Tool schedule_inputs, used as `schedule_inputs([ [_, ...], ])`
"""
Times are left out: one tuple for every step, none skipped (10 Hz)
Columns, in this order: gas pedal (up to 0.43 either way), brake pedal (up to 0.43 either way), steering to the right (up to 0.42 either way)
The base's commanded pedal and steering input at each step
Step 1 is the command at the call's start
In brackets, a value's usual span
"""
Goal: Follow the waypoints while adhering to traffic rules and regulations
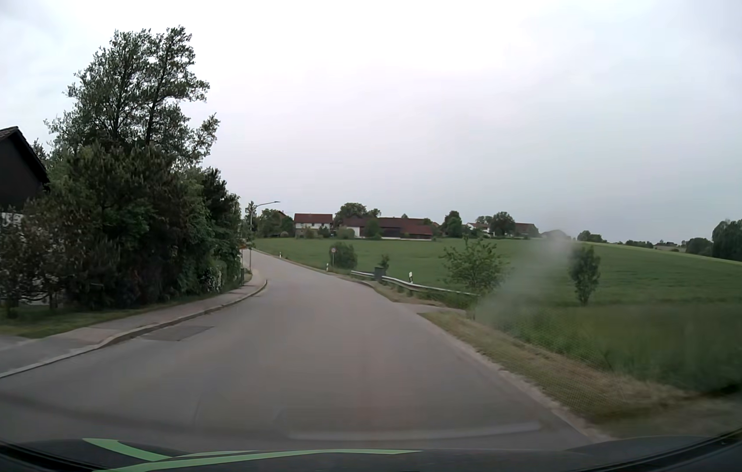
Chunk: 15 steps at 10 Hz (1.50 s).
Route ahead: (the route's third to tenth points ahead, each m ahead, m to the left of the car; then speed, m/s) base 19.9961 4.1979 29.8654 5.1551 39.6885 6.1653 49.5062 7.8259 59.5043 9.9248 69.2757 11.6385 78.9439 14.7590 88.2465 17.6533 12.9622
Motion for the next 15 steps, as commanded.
schedule_inputs([
  [0.047,0.000,-0.016],
  [0.047,0.000,-0.016],
  [0.059,0.000,-0.016],
  [0.059,0.000,-0.016],
  [0.059,0.000,-0.016],
  [0.067,0.000,-0.016],
  [0.067,0.000,-0.016],
  [0.079,0.000,-0.016],
  [0.079,0.000,-0.016],
  [0.079,0.000,-0.017],
  [0.087,0.000,-0.019],
  [0.087,0.000,-0.020],
  [0.087,0.000,-0.020],
  [0.087,0.000,-0.020],
  [0.098,0.000,-0.020],
])
